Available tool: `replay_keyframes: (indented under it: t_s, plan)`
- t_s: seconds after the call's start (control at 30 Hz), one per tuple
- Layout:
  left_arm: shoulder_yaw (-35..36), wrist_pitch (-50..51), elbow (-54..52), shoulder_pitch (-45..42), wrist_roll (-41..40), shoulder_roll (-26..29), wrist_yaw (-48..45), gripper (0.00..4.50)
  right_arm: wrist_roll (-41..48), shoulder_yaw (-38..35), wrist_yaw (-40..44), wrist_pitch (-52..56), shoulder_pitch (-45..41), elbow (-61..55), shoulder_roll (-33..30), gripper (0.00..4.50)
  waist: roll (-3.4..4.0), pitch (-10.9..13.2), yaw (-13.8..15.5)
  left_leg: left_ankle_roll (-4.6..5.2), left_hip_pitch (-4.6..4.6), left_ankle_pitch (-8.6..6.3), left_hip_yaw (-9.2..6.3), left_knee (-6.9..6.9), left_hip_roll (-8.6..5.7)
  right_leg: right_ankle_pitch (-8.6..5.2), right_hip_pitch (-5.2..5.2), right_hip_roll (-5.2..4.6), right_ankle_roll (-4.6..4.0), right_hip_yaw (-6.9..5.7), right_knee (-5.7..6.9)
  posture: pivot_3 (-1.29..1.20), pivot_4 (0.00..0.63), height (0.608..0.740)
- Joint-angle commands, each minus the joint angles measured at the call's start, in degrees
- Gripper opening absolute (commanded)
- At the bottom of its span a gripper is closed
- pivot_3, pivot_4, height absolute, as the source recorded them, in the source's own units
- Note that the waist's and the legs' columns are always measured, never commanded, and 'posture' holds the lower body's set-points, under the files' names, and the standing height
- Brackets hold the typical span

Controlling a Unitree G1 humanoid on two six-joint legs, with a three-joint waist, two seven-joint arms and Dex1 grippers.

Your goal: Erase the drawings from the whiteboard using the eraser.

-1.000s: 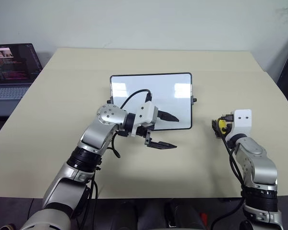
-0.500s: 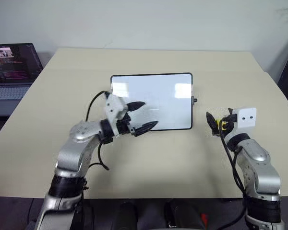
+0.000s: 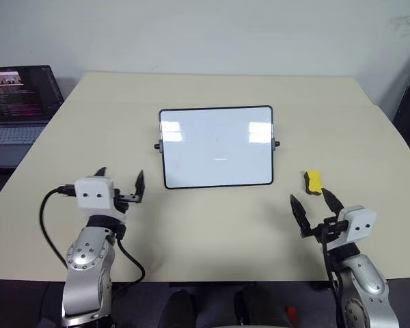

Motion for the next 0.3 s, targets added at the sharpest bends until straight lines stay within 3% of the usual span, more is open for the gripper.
replay_keyframes:
  t_s: [0.03,0.3]
  plan:
    - [1.17,-2.37,0.84,0.05,1.29,-0.09,2.37,4.50,1.56,-1.42,0.77,-2.03,0.17,-0.29,-1.07,4.45,0.00,0.03,0.00,0.00,0.25,0.00,0.01,-0.02,0.00,-0.02,0.26,-0.01,-0.02,-0.02,-0.05,0.00,0.150,0.740]
    - [1.12,-1.42,1.82,5.04,1.54,-2.23,5.25,4.50,2.42,-2.15,-2.65,1.03,-1.19,-2.42,-1.75,4.45,-0.01,0.02,-0.08,-0.01,0.33,-0.03,0.01,-0.16,0.04,-0.05,0.45,0.02,-0.06,-0.10,-0.34,0.00,0.150,0.740]
